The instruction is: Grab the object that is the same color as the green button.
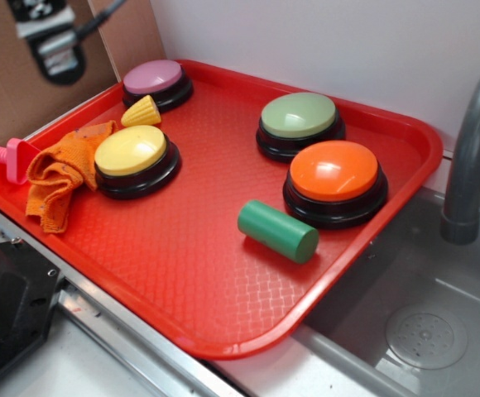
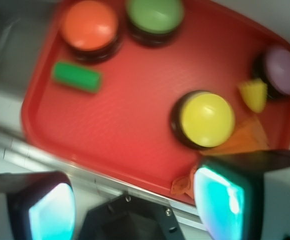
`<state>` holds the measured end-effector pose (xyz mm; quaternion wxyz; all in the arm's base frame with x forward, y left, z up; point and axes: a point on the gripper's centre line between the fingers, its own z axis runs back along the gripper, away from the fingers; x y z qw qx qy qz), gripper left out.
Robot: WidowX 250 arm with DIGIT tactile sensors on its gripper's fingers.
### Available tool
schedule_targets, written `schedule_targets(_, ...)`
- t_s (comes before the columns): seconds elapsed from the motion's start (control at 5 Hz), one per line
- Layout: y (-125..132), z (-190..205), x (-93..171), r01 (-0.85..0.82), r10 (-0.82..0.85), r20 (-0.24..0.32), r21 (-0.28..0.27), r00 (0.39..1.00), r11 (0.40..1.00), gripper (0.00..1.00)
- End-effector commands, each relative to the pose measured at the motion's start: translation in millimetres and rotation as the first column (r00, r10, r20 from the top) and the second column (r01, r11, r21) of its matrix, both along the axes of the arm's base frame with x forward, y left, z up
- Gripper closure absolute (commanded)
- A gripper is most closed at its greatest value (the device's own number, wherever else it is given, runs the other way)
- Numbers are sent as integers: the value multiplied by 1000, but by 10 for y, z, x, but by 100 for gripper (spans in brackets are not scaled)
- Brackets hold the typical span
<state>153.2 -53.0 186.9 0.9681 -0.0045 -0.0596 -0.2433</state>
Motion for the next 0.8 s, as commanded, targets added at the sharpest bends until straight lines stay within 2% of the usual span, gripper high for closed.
schedule_targets(0.0, -410, -393, 173, 473, -480, 52, 101, 876, 875, 0)
schedule_targets(0.2, -530, -595, 240, 670, -680, 94, 117, 727, 733, 0)
schedule_targets(0.4, -612, -838, 343, 809, -801, 177, 42, 572, 586, 0)
schedule_targets(0.6, -699, -1092, 445, 843, -835, 150, 12, 530, 538, 0)
